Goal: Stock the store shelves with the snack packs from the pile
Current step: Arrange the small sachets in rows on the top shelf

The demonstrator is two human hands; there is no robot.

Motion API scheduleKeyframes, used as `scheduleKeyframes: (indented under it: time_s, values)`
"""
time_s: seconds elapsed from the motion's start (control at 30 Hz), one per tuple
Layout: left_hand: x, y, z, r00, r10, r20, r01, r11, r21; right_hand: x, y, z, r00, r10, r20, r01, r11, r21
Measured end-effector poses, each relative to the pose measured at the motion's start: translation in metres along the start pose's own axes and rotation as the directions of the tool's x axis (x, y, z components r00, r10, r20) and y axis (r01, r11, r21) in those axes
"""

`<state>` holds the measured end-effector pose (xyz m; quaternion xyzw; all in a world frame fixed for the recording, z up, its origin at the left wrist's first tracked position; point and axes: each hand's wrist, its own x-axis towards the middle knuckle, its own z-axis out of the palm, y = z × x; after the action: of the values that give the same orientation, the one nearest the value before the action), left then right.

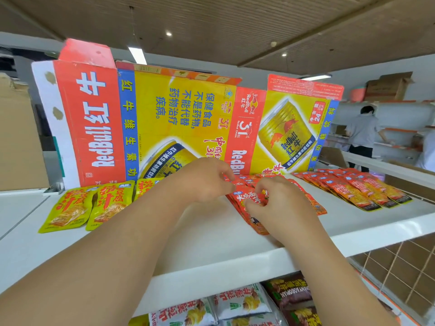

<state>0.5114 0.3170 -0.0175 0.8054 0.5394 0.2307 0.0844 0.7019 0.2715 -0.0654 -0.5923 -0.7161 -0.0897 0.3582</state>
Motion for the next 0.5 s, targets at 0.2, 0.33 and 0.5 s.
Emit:
scheduleKeyframes:
  time_s: [0.2, 0.33, 0.5]
  values:
    - [-0.010, 0.020, -0.006, 0.999, 0.045, -0.027, -0.042, 0.991, 0.124, 0.003, 0.003, 0.001, 1.000, -0.008, -0.025, 0.010, 0.997, 0.080]
    - [-0.023, 0.033, -0.010, 0.992, 0.079, -0.100, -0.058, 0.978, 0.198, 0.003, 0.004, 0.001, 0.999, -0.037, -0.027, 0.041, 0.990, 0.133]
    - [-0.043, 0.031, -0.006, 0.986, 0.072, -0.148, -0.015, 0.935, 0.355, 0.002, 0.004, -0.003, 0.995, -0.097, -0.025, 0.100, 0.975, 0.199]
